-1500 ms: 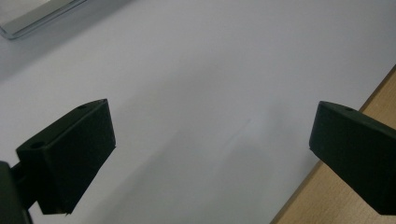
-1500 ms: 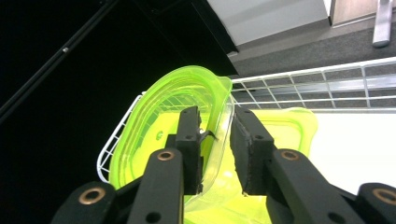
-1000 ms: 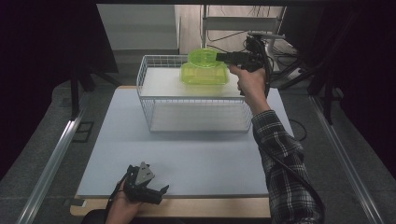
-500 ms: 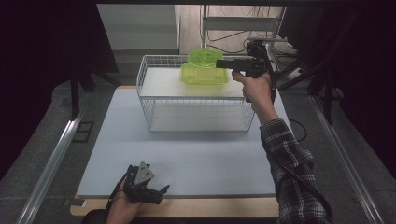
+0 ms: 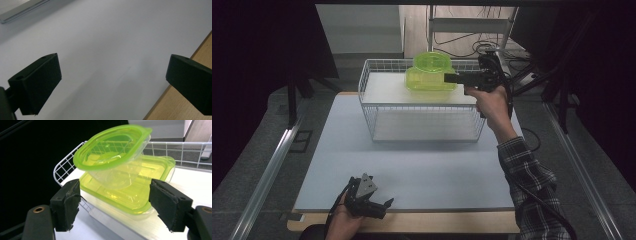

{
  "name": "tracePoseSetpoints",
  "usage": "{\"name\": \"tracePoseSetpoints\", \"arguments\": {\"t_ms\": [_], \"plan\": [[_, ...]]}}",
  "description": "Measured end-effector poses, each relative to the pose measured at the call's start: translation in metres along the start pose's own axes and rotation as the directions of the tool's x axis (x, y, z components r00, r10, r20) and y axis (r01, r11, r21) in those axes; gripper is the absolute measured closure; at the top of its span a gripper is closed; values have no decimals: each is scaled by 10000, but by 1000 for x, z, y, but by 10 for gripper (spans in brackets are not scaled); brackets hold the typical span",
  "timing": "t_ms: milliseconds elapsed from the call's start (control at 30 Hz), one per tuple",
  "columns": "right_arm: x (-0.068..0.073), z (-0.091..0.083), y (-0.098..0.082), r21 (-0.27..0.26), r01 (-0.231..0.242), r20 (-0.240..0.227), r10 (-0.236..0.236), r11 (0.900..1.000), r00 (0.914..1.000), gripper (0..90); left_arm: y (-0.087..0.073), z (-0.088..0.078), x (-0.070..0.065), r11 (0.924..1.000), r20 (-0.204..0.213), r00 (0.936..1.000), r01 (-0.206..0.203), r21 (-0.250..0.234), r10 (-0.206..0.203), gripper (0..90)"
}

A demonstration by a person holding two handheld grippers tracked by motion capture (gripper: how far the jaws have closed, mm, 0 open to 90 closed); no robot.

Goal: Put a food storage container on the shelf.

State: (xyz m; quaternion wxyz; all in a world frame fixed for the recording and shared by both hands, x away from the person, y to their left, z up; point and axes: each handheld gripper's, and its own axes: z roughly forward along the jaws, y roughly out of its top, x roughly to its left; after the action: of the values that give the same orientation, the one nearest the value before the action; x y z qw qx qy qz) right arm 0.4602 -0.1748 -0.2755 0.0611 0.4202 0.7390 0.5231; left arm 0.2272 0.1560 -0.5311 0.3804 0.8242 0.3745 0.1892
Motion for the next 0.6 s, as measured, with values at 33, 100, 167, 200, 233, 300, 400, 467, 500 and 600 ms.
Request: {"name": "tracePoseSetpoints", "arguments": {"t_ms": [33,100,167,200,233,300,400,467,500,600], "plan": [[0,-1,-1,21,11,-12,-11,10000,10000,250,0,0,0,10000,71,10000,23,-79,-23,0],[0,-3,-5,20,62,-34,-62,10000,10000,241,1,-1,0,9999,129,9999,-11,-166,13,0],[-1,-5,-8,40,86,-43,-85,10000,10000,232,1,-1,0,9998,215,9998,43,-189,-39,0],[-1,-5,-9,53,118,-54,-118,9999,9999,226,1,-1,0,9997,272,9996,106,-229,-99,0],[-2,-6,-11,76,131,-60,-130,9999,9999,219,1,-2,0,9995,311,9994,170,-270,-162,0],[-2,-7,-14,117,167,-112,-166,9998,9998,209,1,-2,0,9989,399,9988,308,-344,-294,0],[-2,-7,-19,207,277,-153,-273,9994,9995,192,2,-3,2,9973,611,9964,618,-402,-593,0],[-1,-7,-22,241,393,-143,-390,9989,9991,182,2,-4,2,9961,724,9947,767,-436,-735,0],[-1,-7,-24,274,444,-171,-439,9986,9989,177,2,-4,2,9957,755,9941,811,-440,-777,0],[1,-8,-30,296,574,-249,-567,9979,9981,170,2,-4,2,9955,800,9935,852,-425,-816,0]]}}
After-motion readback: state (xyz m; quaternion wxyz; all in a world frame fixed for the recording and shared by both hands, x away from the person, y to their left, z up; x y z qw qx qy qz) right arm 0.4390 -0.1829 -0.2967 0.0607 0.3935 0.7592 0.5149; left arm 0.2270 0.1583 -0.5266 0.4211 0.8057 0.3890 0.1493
